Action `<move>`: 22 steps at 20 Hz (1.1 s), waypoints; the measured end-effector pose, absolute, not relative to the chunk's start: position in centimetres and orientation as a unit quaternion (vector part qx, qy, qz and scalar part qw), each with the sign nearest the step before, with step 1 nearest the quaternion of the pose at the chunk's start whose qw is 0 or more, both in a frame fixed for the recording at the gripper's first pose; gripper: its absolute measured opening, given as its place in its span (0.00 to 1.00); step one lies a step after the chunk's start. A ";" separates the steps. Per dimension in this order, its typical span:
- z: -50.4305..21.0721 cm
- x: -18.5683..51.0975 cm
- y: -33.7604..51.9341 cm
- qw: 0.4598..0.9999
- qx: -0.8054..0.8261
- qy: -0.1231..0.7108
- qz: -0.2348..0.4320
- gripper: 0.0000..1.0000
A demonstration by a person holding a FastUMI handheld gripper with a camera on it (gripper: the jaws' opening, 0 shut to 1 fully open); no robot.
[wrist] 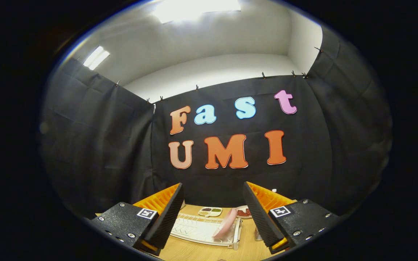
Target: Take the plate from the dish rack, then take the spoon from the basket and place it into the plate.
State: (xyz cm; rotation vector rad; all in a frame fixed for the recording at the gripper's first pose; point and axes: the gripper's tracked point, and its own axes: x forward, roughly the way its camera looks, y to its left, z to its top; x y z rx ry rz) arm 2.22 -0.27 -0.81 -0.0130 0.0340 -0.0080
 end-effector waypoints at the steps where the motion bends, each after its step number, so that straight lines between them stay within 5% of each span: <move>1: -1.1 2.7 -0.3 1.000 -0.014 0.023 -0.005 0.97; 9: -6.4 8.8 -0.6 0.995 0.003 0.101 0.011 0.97; 22: -22.0 18.5 -4.7 0.928 0.024 0.371 -0.006 0.97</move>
